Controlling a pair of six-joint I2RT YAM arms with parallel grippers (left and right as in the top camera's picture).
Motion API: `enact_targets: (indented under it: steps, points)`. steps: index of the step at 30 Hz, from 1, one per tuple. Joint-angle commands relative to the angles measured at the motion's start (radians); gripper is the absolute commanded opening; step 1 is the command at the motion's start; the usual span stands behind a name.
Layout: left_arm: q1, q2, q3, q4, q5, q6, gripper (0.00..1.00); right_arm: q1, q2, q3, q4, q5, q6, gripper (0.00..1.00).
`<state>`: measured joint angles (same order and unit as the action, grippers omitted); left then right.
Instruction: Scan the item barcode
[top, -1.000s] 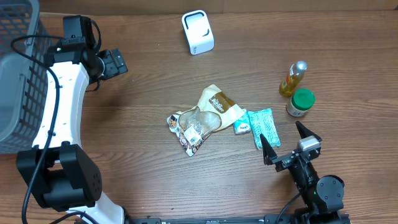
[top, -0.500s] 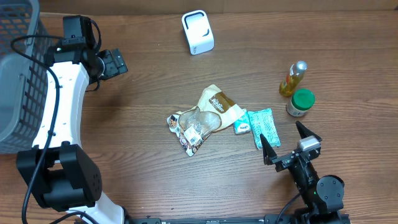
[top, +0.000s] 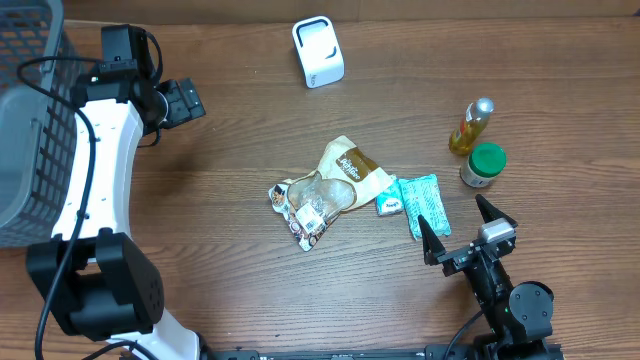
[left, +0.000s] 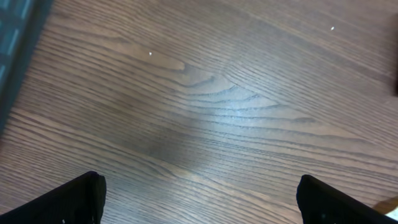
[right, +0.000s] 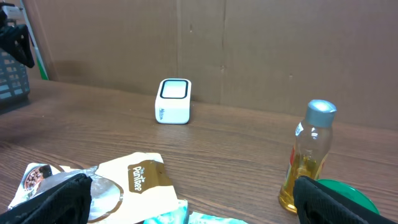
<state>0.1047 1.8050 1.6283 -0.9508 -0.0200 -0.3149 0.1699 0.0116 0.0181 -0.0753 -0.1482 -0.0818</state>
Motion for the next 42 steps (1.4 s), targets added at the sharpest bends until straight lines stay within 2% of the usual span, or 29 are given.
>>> enact_targets:
  steps: [1,3,10,18,22,25,28,30,32,37,40,42]
  points:
    - [-0.003,-0.146,0.011,0.001,-0.006,0.004,1.0,-0.008,-0.009,-0.01,0.002,0.016,-0.003,1.0]
    - [-0.003,-0.263,0.011,0.002,-0.006,0.004,0.99,-0.008,-0.009,-0.01,0.002,0.016,-0.003,1.0]
    - [-0.003,-0.488,0.011,0.001,-0.006,0.004,1.0,-0.008,-0.009,-0.01,0.002,0.016,-0.003,1.0]
    - [-0.003,-0.516,0.01,-0.04,-0.033,0.004,1.0,-0.008,-0.009,-0.01,0.002,0.016,-0.003,1.0]
    - [-0.003,-0.516,-0.007,-0.145,-0.04,0.004,1.0,-0.008,-0.009,-0.01,0.002,0.016,-0.003,1.0]
    - [-0.004,-0.519,-0.074,-0.262,-0.019,0.003,1.0,-0.008,-0.009,-0.01,0.002,0.016,-0.003,1.0]
    - [-0.009,-0.539,-0.204,-0.25,0.016,-0.004,1.0,-0.008,-0.009,-0.01,0.002,0.016,-0.003,1.0]
    - [-0.009,-0.56,-0.308,-0.183,0.03,-0.005,1.0,-0.008,-0.009,-0.01,0.002,0.016,-0.003,1.0]
    - [-0.01,-0.592,-0.427,-0.048,0.049,-0.008,1.0,-0.008,-0.009,-0.01,0.002,0.016,-0.003,1.0]
    - [-0.014,-0.701,-0.672,0.387,0.146,-0.007,1.0,-0.008,-0.009,-0.01,0.002,0.016,-0.003,1.0]
    - [-0.027,-0.776,-0.794,0.673,0.15,-0.006,1.0,-0.008,-0.009,-0.01,0.002,0.016,-0.003,1.0]
    - [-0.032,-0.814,-0.855,0.805,0.148,-0.003,1.0,-0.008,-0.009,-0.01,0.002,0.016,-0.003,1.0]
